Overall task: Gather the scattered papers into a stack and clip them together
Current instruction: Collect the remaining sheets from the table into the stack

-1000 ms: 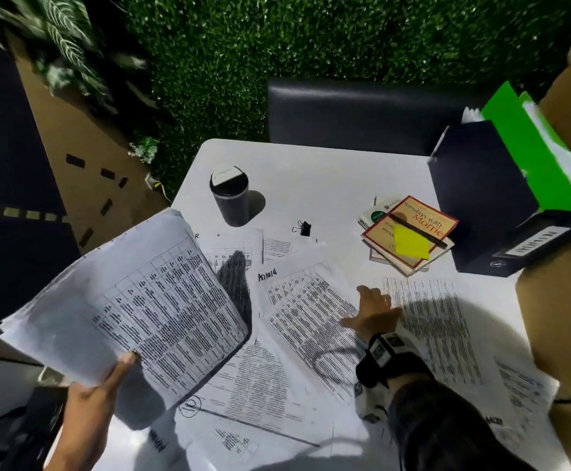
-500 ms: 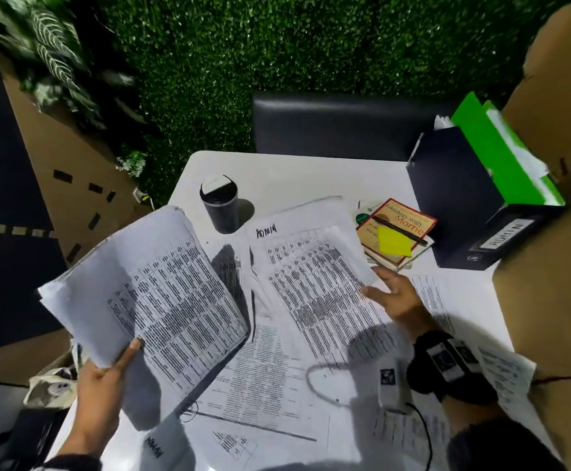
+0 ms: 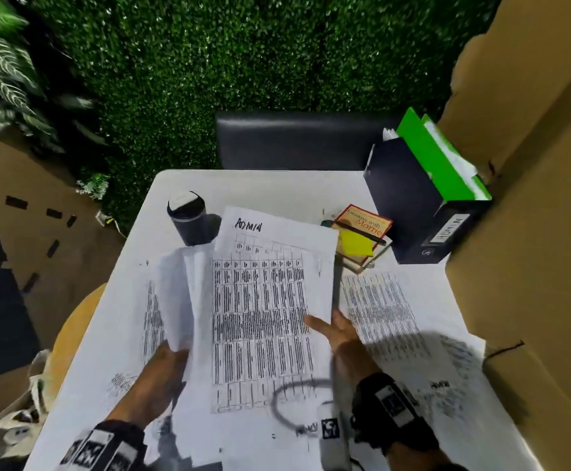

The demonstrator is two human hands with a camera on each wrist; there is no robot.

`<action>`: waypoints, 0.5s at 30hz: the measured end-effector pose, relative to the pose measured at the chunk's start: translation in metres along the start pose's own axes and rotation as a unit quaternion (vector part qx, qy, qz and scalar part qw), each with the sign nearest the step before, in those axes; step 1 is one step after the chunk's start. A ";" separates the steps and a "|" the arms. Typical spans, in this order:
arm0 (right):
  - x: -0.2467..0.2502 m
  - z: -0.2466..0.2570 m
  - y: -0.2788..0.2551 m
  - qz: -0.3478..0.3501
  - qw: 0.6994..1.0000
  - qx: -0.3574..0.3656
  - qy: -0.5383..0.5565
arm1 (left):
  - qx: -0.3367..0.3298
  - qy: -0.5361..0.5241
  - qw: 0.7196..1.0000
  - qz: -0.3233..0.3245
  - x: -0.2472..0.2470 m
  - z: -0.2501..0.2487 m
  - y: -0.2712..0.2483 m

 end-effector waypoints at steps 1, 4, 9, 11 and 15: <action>-0.001 -0.003 -0.007 0.000 1.000 -0.021 0.014 | 0.012 0.001 1.000 -0.006 -0.005 0.004 -0.001; 0.004 -0.018 -0.018 0.009 0.999 -0.034 -0.011 | 0.015 0.002 1.000 0.000 -0.019 0.010 -0.004; 0.010 -0.009 -0.024 -0.033 0.995 0.061 -0.071 | -0.022 -0.047 0.998 0.025 -0.033 0.000 -0.009; 0.011 0.002 -0.028 -0.043 0.991 0.101 -0.082 | -0.065 -0.004 0.998 0.012 -0.036 -0.010 -0.010; 0.014 0.012 -0.033 -0.047 0.987 0.128 -0.083 | -0.095 0.037 0.993 0.050 -0.045 -0.024 -0.014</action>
Point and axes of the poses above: each hand's wrist, its own y-axis towards the middle knuckle, its own x-axis out of the back of the hand, z = x × y, the point moved 3 cm from there along y, towards the middle knuckle, and after that the axes turned 9 degrees about x, right-handed, at the moved point
